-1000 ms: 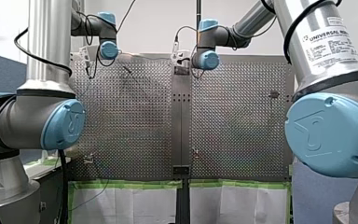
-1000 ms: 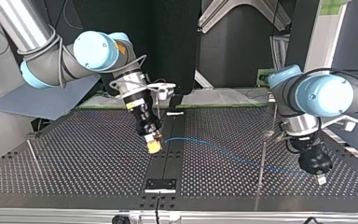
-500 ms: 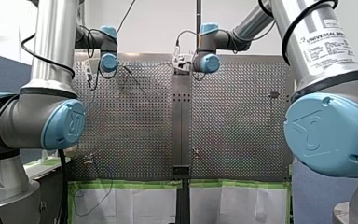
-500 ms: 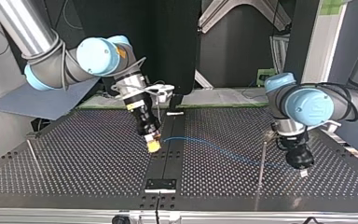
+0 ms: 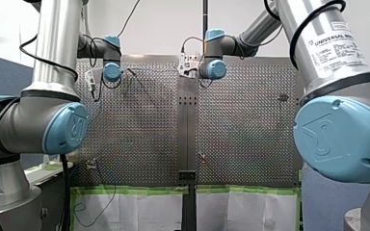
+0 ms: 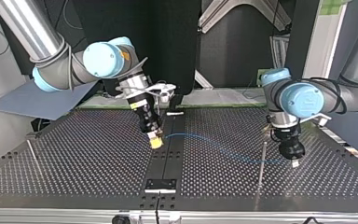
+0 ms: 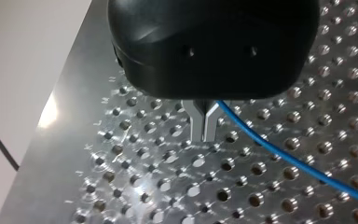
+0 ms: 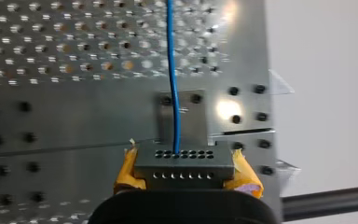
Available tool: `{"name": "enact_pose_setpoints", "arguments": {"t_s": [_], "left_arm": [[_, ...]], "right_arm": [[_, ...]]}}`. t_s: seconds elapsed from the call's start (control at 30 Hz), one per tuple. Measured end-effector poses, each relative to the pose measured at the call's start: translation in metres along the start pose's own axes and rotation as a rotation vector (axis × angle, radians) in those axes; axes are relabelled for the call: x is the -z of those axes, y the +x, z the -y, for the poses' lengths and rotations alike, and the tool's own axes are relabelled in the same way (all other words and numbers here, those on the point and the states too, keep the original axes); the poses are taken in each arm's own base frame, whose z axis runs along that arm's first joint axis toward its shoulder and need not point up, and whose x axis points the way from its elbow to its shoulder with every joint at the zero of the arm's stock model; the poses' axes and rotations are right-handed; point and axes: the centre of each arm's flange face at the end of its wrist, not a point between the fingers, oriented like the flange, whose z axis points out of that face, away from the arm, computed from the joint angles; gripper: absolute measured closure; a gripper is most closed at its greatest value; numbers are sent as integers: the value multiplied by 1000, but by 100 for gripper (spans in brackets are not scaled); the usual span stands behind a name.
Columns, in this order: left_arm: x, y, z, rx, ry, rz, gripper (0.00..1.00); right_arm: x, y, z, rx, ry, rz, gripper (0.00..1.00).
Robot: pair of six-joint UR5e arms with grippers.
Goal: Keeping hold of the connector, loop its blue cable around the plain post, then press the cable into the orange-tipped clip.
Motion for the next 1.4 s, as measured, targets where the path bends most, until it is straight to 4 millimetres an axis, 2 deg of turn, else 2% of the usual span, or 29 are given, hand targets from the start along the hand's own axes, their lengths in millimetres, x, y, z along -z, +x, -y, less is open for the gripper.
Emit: {"name": "enact_pose_setpoints", "arguments": {"t_s": [0.27,0.6,0.63,0.67,0.73,0.77,0.8,0.83,0.87,0.9,0.93,1.4], "left_arm": [[2,25,3,9,27,-41,100],[10,43,4,50,59,-52,100],[10,44,4,51,59,-52,92],[11,45,4,52,60,-52,92],[11,46,4,53,61,-52,78],[11,47,4,54,64,-52,78],[12,47,4,56,69,-52,67],[12,47,5,56,74,-53,45],[12,47,5,56,78,-53,45],[12,48,5,55,82,-56,28],[12,48,5,54,86,-58,0],[18,52,1,28,45,-100,0]], "right_arm": [[1,-47,6,-2,-2,103,100],[8,-91,9,-3,-3,165,100],[9,-95,9,-3,-2,168,100],[11,-100,9,-4,-3,171,100],[14,-106,9,-5,-3,174,100],[16,-111,9,-6,-2,176,100],[18,-115,9,-6,-2,178,100],[19,-119,9,-6,-2,181,100],[20,-125,9,-6,-2,184,100],[21,-130,8,-5,-3,187,100],[22,-135,8,-5,-3,191,100],[31,-220,-1,-5,-32,294,100]]}}
